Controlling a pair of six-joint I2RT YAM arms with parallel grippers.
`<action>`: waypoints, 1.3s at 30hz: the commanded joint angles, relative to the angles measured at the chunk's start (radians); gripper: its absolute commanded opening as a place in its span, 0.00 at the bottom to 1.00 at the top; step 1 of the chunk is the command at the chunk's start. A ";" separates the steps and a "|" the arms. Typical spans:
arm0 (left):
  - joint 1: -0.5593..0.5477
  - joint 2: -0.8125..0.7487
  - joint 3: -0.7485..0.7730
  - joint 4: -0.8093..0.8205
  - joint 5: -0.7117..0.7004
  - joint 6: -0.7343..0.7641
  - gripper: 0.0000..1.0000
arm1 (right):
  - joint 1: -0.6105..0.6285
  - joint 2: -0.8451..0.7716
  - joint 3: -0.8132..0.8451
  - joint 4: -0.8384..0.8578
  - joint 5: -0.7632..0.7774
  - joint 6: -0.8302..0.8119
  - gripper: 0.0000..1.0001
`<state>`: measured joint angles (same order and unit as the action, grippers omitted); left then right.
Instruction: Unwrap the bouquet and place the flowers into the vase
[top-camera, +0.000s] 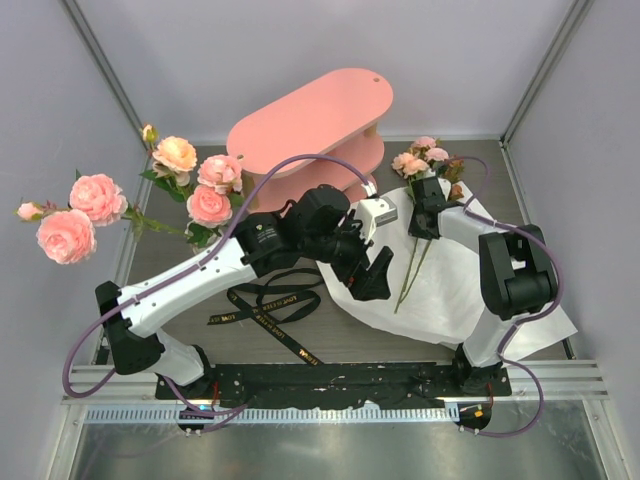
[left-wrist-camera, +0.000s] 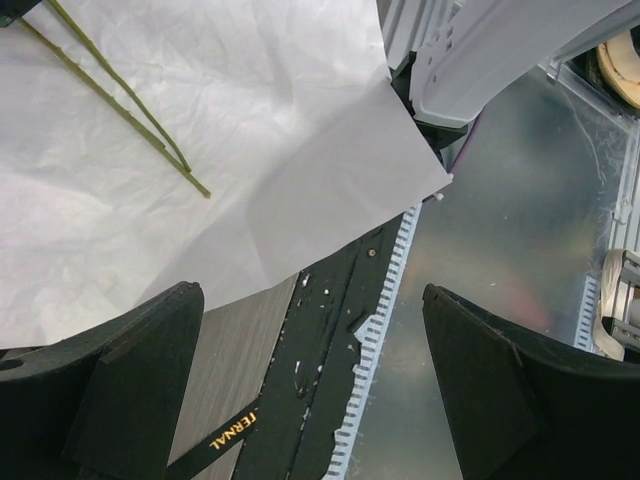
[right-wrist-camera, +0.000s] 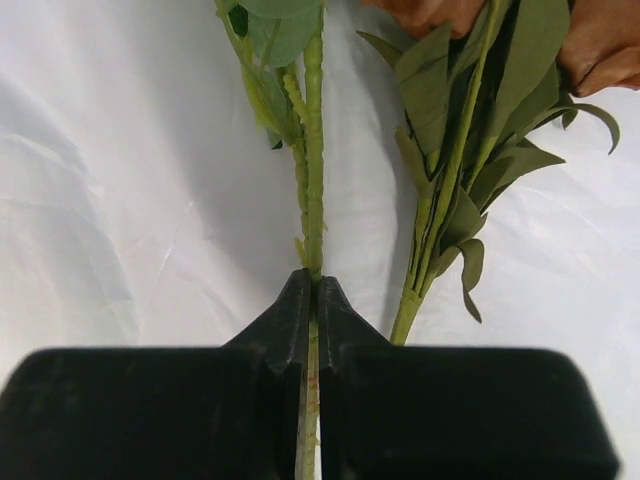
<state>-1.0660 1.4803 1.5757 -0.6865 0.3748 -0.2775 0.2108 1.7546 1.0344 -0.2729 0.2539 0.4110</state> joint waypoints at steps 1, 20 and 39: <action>-0.005 -0.009 0.049 -0.013 -0.030 0.024 0.95 | 0.045 -0.113 0.065 -0.025 0.116 -0.034 0.01; -0.003 0.038 0.147 0.022 -0.004 -0.023 1.00 | 0.055 -0.774 -0.339 0.250 -0.015 0.012 0.01; 0.221 0.096 0.144 0.436 0.171 -0.502 0.80 | 0.055 -1.101 -0.340 0.319 -0.323 -0.031 0.01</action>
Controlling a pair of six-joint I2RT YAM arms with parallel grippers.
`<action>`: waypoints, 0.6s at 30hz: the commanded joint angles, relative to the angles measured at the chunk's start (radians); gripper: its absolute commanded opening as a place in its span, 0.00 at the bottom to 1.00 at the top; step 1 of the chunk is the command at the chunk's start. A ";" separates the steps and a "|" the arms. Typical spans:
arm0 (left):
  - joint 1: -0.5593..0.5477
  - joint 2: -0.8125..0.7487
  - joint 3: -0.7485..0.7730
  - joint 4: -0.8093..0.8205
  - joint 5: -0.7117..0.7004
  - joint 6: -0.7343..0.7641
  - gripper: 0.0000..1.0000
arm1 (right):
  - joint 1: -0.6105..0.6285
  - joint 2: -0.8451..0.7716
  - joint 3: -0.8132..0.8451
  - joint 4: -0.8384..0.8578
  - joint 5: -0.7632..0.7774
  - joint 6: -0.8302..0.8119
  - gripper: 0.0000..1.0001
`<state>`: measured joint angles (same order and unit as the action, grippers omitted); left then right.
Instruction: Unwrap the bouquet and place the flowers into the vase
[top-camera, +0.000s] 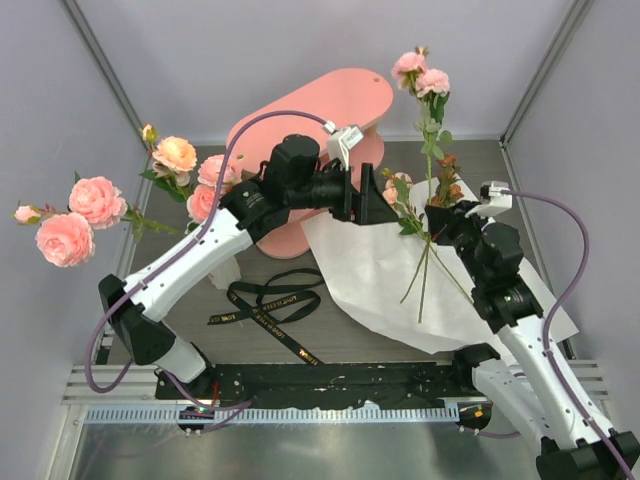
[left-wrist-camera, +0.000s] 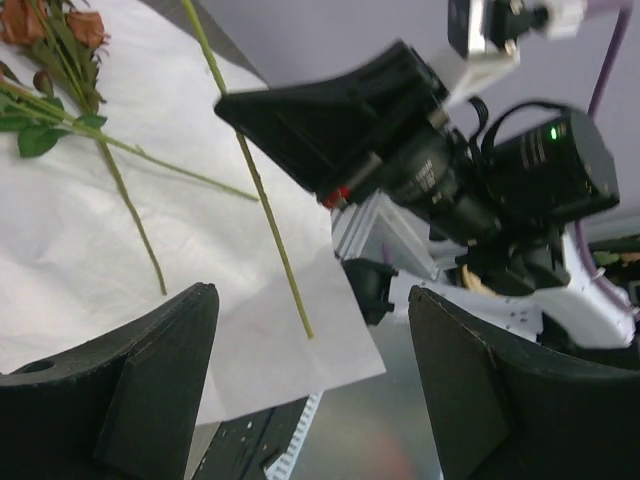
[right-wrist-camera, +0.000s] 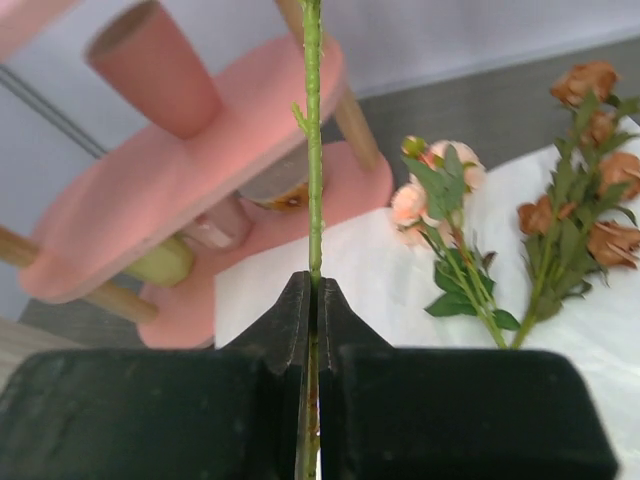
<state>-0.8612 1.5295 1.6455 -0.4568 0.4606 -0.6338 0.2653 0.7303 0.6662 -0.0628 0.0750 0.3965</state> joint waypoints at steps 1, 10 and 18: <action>0.014 0.063 0.085 0.225 0.087 -0.174 0.79 | -0.001 -0.106 0.035 0.106 -0.180 -0.016 0.01; 0.013 0.225 0.206 0.363 0.050 -0.251 0.70 | 0.000 -0.172 0.070 0.070 -0.320 -0.034 0.01; 0.011 0.267 0.235 0.325 -0.020 -0.238 0.54 | 0.000 -0.195 0.064 0.069 -0.330 -0.047 0.01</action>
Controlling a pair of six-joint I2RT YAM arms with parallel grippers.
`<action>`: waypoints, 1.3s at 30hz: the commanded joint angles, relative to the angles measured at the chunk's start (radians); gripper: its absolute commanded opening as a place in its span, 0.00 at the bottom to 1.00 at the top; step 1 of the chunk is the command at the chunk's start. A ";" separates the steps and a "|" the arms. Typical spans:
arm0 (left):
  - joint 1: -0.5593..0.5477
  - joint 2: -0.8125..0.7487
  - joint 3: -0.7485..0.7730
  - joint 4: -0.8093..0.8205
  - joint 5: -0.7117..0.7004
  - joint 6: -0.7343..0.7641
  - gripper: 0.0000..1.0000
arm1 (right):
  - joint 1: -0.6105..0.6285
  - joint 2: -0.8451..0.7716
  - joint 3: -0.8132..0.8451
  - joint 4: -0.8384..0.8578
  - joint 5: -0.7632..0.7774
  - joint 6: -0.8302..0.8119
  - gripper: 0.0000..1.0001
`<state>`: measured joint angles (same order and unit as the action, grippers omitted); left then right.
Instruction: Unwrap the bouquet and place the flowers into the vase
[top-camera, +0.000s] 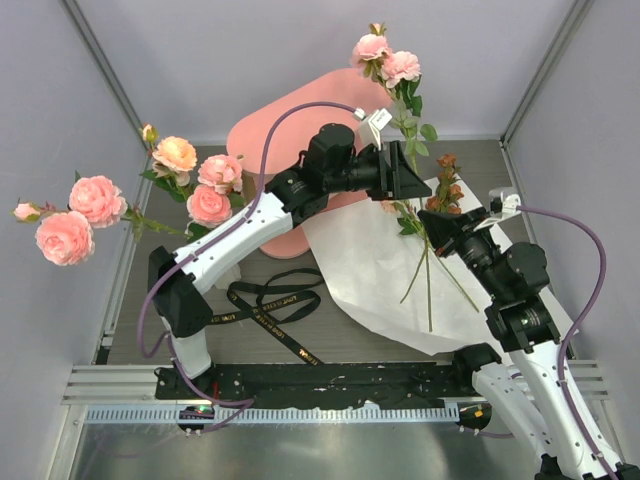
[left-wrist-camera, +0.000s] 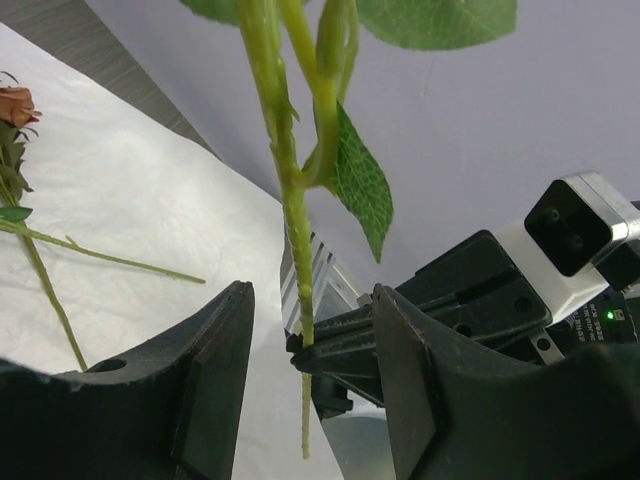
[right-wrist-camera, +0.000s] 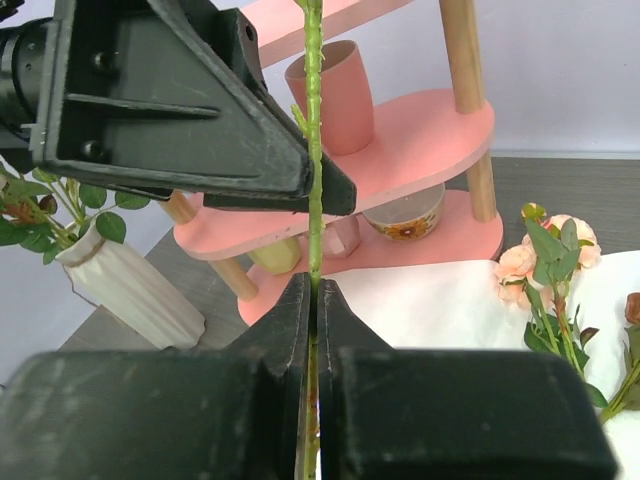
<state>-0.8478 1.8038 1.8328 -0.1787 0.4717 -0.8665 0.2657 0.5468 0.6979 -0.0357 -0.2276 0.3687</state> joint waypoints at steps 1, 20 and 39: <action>-0.002 -0.006 0.048 0.047 -0.033 -0.005 0.51 | 0.000 -0.011 0.032 0.042 -0.032 -0.020 0.01; -0.097 -0.185 0.100 -0.149 -0.355 0.429 0.00 | 0.000 -0.080 0.037 -0.101 0.221 -0.030 0.52; -0.099 -0.753 -0.009 -0.409 -0.901 0.799 0.00 | -0.002 -0.081 -0.051 -0.069 0.352 0.035 0.63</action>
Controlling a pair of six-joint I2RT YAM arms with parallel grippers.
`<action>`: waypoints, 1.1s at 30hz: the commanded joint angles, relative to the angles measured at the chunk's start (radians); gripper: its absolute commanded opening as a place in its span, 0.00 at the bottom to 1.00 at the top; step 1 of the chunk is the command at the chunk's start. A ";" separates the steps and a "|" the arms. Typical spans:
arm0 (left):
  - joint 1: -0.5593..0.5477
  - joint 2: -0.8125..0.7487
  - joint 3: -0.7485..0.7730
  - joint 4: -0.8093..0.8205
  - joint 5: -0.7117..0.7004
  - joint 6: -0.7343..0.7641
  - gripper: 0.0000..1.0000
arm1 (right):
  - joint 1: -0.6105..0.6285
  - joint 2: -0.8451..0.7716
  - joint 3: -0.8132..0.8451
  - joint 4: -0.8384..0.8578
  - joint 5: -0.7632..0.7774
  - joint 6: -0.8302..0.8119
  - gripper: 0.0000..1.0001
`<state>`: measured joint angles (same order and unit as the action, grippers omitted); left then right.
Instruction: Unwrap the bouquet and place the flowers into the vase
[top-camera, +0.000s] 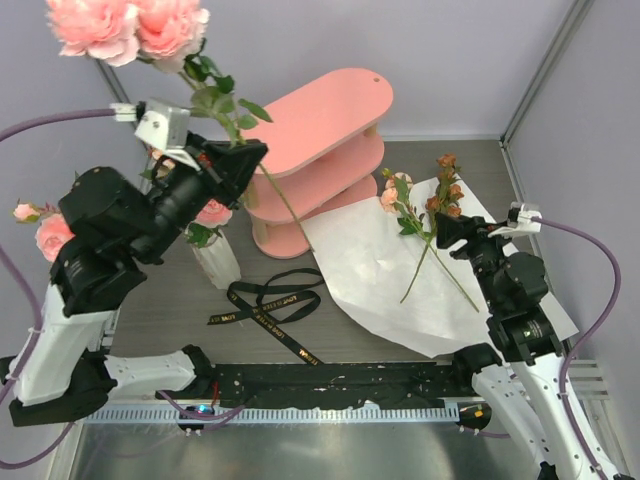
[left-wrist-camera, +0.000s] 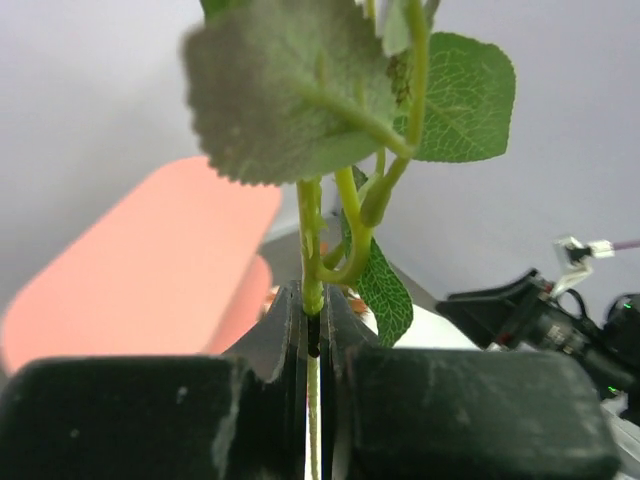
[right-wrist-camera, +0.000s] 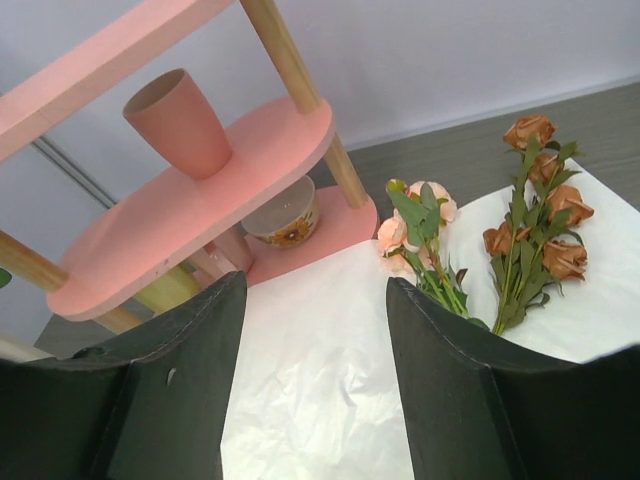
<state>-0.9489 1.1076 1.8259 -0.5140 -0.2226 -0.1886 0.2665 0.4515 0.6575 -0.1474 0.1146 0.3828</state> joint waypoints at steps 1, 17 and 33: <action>0.002 -0.071 0.003 -0.083 -0.256 0.132 0.00 | -0.001 0.018 -0.013 0.046 0.011 0.024 0.63; 0.002 -0.149 0.179 -0.256 -0.524 0.328 0.00 | 0.000 0.076 -0.021 0.069 -0.001 0.053 0.63; 0.002 -0.150 0.029 0.012 -0.587 0.506 0.00 | -0.001 0.081 -0.015 0.051 0.002 0.045 0.63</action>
<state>-0.9485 0.9638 1.9171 -0.6827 -0.7815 0.2344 0.2665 0.5304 0.6353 -0.1364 0.1108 0.4248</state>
